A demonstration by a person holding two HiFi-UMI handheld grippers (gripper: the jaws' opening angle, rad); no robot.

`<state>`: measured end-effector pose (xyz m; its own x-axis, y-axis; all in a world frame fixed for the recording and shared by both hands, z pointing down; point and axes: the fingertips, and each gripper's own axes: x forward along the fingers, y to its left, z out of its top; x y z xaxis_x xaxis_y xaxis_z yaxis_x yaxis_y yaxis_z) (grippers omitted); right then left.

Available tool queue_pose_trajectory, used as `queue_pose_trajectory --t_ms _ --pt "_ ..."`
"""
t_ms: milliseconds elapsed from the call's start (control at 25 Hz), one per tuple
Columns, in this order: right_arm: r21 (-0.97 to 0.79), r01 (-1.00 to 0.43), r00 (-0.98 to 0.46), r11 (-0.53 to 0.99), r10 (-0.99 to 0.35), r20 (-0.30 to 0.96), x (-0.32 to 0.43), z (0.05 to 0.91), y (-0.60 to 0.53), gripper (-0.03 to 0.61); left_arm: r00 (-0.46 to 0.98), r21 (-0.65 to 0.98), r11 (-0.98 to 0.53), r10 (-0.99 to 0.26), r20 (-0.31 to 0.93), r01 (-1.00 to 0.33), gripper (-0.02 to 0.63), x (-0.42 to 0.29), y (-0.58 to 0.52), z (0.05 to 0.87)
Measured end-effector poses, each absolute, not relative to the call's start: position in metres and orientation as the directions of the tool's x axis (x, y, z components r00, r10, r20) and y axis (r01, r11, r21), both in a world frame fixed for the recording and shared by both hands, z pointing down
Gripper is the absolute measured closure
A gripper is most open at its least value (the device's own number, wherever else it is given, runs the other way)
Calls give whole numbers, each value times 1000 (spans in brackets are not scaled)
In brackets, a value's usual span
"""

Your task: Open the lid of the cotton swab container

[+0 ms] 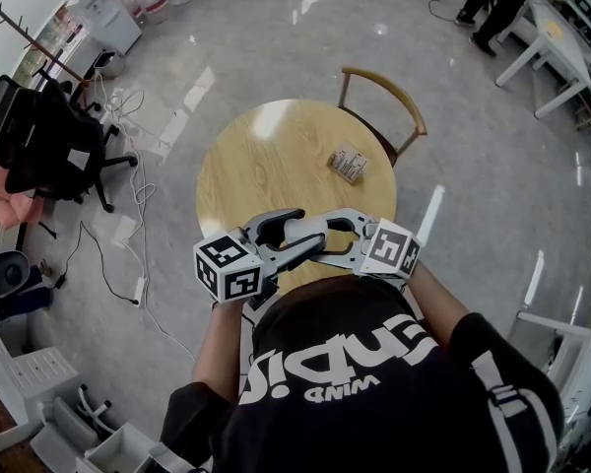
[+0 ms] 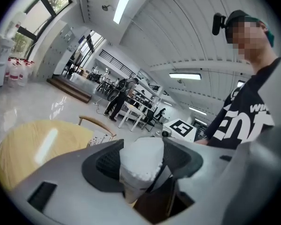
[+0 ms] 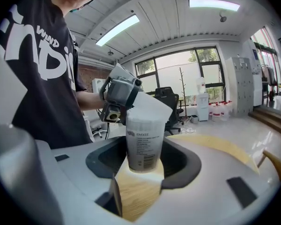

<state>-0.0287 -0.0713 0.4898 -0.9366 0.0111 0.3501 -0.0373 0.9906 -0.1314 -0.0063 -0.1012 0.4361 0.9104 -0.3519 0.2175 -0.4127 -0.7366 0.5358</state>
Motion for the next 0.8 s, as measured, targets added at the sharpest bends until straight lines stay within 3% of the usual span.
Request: queue_pose_trajectory --t_ms 280,800 --pt "-109 -18 -919 994 27 393 -26 501 -68 362 933 738 -580 -301 200 -345 344 -9 -105 447" --pt "-122 -22 -926 992 26 377 -30 496 -72 364 940 714 -619 -293 175 -326 342 -13 -106 440"
